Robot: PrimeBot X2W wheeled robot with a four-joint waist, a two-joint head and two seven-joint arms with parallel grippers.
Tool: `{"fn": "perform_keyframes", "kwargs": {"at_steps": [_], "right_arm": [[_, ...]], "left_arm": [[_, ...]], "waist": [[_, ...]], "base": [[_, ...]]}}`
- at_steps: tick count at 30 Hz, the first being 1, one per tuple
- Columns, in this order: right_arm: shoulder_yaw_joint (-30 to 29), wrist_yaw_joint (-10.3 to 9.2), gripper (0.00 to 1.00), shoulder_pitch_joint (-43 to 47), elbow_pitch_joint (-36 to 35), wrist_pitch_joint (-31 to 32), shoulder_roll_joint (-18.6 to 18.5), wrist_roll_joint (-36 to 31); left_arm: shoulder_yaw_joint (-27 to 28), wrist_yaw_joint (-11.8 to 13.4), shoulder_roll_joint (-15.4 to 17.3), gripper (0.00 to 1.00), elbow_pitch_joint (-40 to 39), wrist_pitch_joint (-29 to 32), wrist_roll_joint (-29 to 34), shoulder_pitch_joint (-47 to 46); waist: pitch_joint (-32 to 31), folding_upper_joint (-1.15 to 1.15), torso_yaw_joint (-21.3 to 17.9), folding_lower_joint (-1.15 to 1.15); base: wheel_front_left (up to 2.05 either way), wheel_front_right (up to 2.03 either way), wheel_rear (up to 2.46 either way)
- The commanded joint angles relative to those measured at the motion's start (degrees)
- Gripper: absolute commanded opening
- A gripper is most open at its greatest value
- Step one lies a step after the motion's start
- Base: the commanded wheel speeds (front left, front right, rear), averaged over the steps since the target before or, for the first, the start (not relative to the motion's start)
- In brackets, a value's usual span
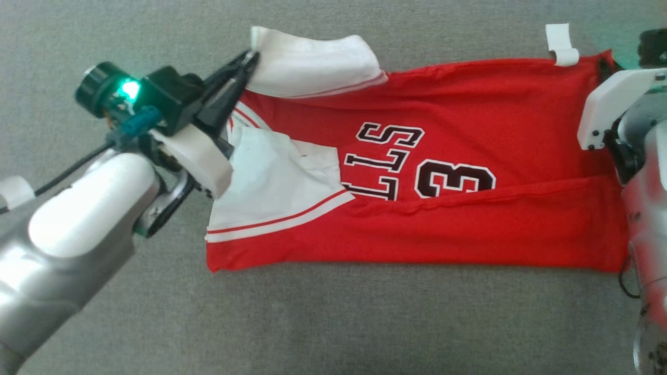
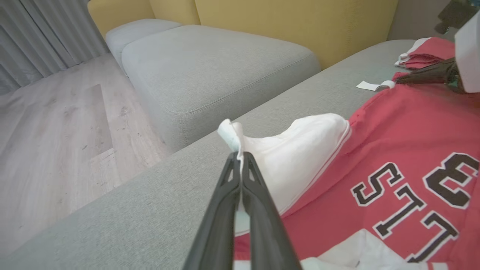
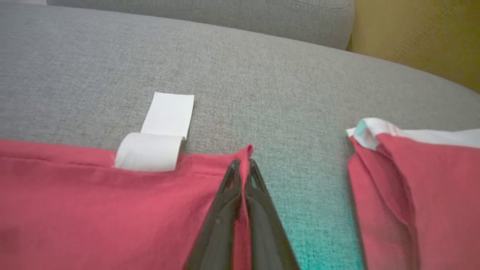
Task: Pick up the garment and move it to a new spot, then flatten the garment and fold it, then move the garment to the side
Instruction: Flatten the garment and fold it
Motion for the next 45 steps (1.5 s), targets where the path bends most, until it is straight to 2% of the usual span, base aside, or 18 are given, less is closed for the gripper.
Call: {"fn": "perform_keyframes", "kwargs": {"at_steps": [1, 5, 9, 15, 19, 26, 32, 37, 45], "right_arm": [[1.7, -0.05, 0.00, -2.1, -0.7, -1.8, 0.4, 0.7], [4.4, -0.05, 0.00, -4.8, -0.4, -5.2, 0.8, 3.8], [7.4, -0.05, 0.00, -8.1, -0.7, -7.3, 0.6, 9.8], [12.7, -0.05, 0.00, -11.9, -2.0, -8.5, -0.6, 17.3], [14.5, -0.05, 0.00, -13.6, -2.6, -9.1, -0.9, 20.3], [17.0, -0.05, 0.00, -15.7, -3.1, -13.0, -1.9, 25.1], [19.8, -0.05, 0.00, -13.5, -1.9, -14.6, -3.9, 28.7], [21.8, -0.05, 0.00, -10.0, -1.5, -14.5, -6.4, 33.0], [28.6, -0.05, 0.00, -1.8, -3.9, -10.3, -12.3, 41.2]], "left_arm": [[3.7, 1.0, 2.9, 0.00, -0.4, 0.1, 0.0, -2.2], [5.4, 1.3, 3.8, 0.00, 2.5, -0.1, -0.4, -4.4], [6.2, 0.0, 4.0, 0.00, 7.3, 0.5, 0.6, -9.2], [6.7, -1.5, 2.3, 0.00, 17.0, -0.8, 4.1, -18.4], [6.2, -1.5, 1.0, 0.00, 21.8, -2.3, 6.9, -23.0], [6.2, -2.0, -3.2, 0.00, 32.1, -6.1, 8.8, -29.1], [5.0, -4.0, -5.8, 0.00, 36.8, -9.6, 8.6, -27.4], [5.2, -6.2, -6.8, 0.00, 37.0, -12.0, 6.7, -22.9], [2.0, -8.8, -5.4, 0.00, 34.0, -12.2, 6.2, -14.1]], "waist": [[-0.2, 0.00, -0.5, 0.00], [0.2, 0.00, -1.6, 0.00], [1.5, 0.00, -2.6, 0.00], [3.7, 0.00, -4.5, 0.00], [4.8, 0.00, -5.2, 0.00], [6.0, 0.00, -6.0, 0.00], [4.7, 0.00, -4.7, 0.00], [1.8, 0.00, -2.8, 0.00], [-3.3, 0.00, -0.6, 0.00]], "base": [[0.00, 0.00, 0.00], [0.00, 0.00, 0.00], [0.00, 0.00, 0.00], [0.00, 0.00, 0.00], [0.00, 0.00, 0.00], [0.00, 0.00, 0.00], [0.00, 0.00, 0.00], [0.00, 0.00, 0.00], [0.00, 0.00, 0.00]]}}
